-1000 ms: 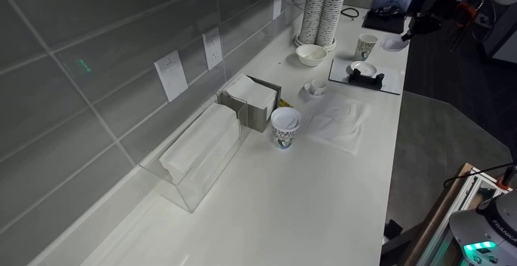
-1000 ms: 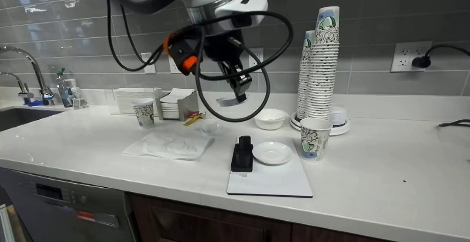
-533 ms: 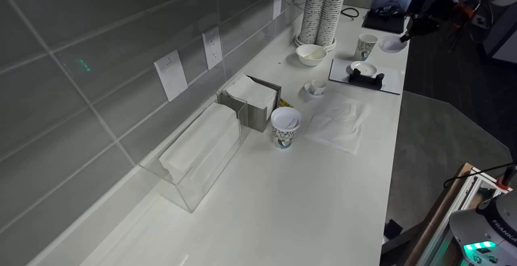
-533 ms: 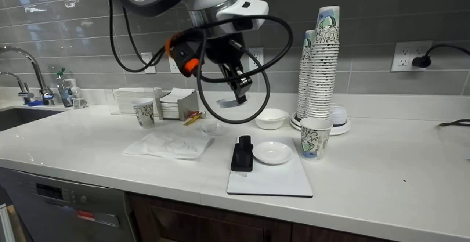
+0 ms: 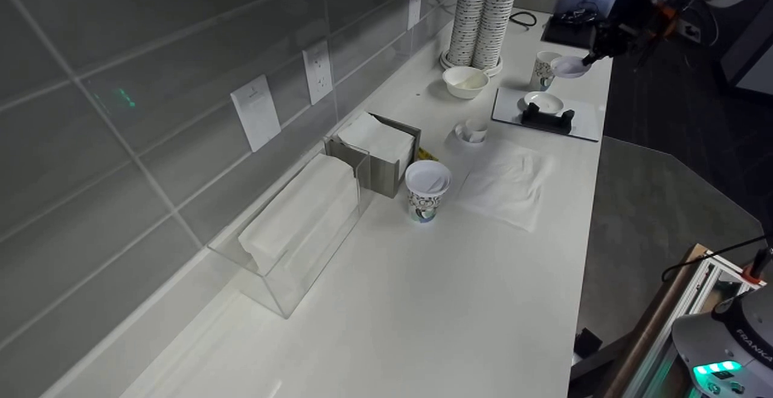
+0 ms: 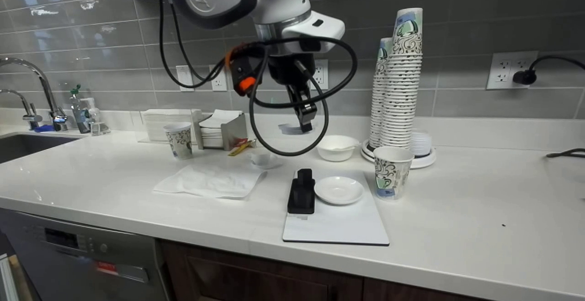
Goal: Put the left lid on the left cup and the right lid on the right cup
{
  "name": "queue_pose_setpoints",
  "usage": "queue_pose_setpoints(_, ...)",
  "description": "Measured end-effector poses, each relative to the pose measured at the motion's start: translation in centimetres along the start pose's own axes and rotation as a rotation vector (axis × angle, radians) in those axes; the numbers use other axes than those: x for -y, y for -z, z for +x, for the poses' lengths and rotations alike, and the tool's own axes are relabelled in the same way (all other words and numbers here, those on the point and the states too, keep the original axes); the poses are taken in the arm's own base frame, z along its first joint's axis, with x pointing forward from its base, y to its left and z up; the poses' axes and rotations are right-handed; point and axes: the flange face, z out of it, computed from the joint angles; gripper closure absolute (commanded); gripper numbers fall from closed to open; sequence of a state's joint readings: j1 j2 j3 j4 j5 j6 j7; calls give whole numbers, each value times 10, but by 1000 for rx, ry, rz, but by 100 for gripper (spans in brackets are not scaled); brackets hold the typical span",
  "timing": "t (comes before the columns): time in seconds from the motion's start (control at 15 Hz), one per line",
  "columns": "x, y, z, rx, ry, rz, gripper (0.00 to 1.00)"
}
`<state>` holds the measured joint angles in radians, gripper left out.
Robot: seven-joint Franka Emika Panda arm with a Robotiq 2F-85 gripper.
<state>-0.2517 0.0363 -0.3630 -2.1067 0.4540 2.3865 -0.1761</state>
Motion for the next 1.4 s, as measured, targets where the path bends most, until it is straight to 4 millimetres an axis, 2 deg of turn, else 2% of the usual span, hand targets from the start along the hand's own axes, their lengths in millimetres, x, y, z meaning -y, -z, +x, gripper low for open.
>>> queue_pose_setpoints(0.27,0,-13,34,18,-153,12,100)
queue_pose_setpoints(0.6,-33,-10,83,-16,-361,33,100)
queue_pose_setpoints(0.87,-53,-16,111,-53,-508,51,100)
queue_pose_setpoints(1.4,-41,-59,145,-86,-682,51,100)
